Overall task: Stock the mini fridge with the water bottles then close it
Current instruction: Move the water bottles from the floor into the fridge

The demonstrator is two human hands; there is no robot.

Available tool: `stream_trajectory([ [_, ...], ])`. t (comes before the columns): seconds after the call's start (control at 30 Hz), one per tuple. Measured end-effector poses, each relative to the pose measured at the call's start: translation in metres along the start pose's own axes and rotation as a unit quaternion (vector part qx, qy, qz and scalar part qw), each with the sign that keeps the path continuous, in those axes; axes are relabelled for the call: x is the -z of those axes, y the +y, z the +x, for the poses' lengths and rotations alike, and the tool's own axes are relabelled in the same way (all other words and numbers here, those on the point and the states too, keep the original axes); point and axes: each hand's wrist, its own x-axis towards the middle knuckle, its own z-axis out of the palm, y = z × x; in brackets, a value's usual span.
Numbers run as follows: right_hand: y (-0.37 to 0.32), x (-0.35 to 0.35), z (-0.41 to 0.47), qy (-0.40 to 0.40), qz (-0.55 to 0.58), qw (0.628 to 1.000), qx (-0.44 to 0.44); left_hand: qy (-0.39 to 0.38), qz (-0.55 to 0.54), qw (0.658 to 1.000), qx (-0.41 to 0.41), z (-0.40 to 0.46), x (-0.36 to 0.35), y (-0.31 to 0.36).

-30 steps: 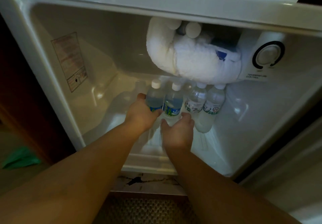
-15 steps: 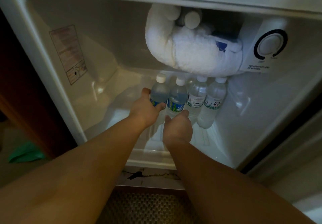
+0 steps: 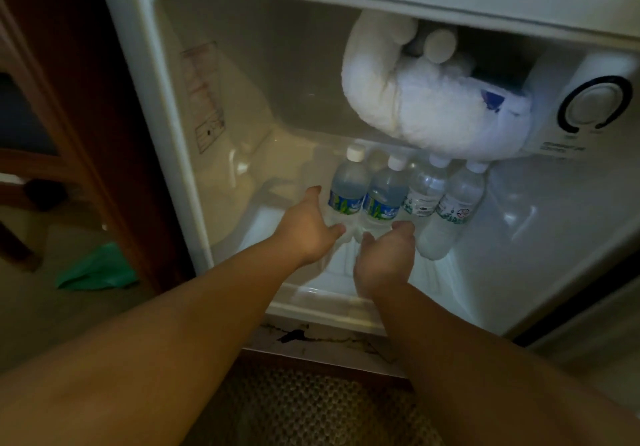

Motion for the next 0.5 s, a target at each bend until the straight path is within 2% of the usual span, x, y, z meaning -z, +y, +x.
stream_trajectory([
  [0.07, -0.001, -0.002, 0.000, 0.001, 0.011, 1.000, -0.019, 0.007, 0.016, 1.000, -0.005, -0.014, 0.009, -0.006],
  [0.17, -0.004, -0.002, -0.024, 0.019, 0.033, 0.998, -0.040, 0.055, 0.026, 0.997, -0.045, -0.063, 0.019, -0.019],
  [0.23, -0.006, 0.000, -0.058, 0.022, -0.005, 0.998, 0.058, 0.082, 0.115, 0.982, -0.122, -0.108, 0.028, -0.033],
  [0.3, -0.009, 0.000, -0.093, -0.048, -0.032, 0.967, 0.246, 0.088, 0.232, 0.939, -0.239, -0.152, 0.043, -0.056],
  [0.33, -0.012, -0.003, -0.108, -0.115, -0.034, 0.928, 0.353, 0.077, 0.283, 0.904, -0.310, -0.173, 0.055, -0.075],
  [0.37, -0.017, -0.008, -0.122, -0.186, -0.033, 0.868, 0.459, 0.047, 0.323, 0.872, -0.365, -0.194, 0.069, -0.097],
  [0.4, -0.023, -0.014, -0.136, -0.248, -0.031, 0.797, 0.550, 0.008, 0.341, 0.856, -0.388, -0.214, 0.086, -0.120],
  [0.47, -0.036, -0.031, -0.161, -0.330, -0.019, 0.672, 0.663, -0.054, 0.356, 0.858, -0.365, -0.252, 0.130, -0.166],
  [0.5, -0.041, -0.041, -0.175, -0.356, -0.021, 0.630, 0.690, -0.059, 0.378, 0.860, -0.337, -0.269, 0.153, -0.187],
])
